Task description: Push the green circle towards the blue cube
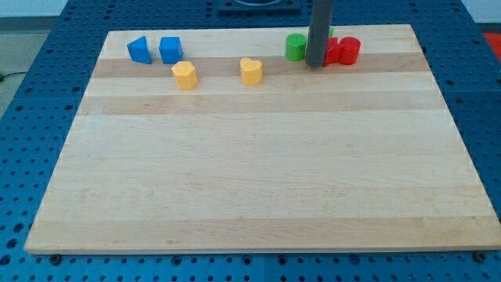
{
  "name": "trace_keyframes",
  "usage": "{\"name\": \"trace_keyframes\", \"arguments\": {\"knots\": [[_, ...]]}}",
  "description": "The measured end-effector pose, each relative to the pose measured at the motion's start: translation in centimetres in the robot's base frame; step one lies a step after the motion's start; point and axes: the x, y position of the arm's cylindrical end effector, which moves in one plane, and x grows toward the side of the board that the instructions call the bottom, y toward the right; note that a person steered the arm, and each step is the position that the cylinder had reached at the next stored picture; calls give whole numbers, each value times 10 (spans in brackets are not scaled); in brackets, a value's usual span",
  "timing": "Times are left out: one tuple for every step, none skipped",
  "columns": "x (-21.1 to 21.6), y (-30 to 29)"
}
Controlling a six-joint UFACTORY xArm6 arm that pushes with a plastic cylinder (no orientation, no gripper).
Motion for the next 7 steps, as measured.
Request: {"name": "trace_keyframes", "arguments": {"knots": [[-7,0],[-21,0],[-23,-14],[-30,-53],[-43,-48],[-63,-37],[-60,-59]]}}
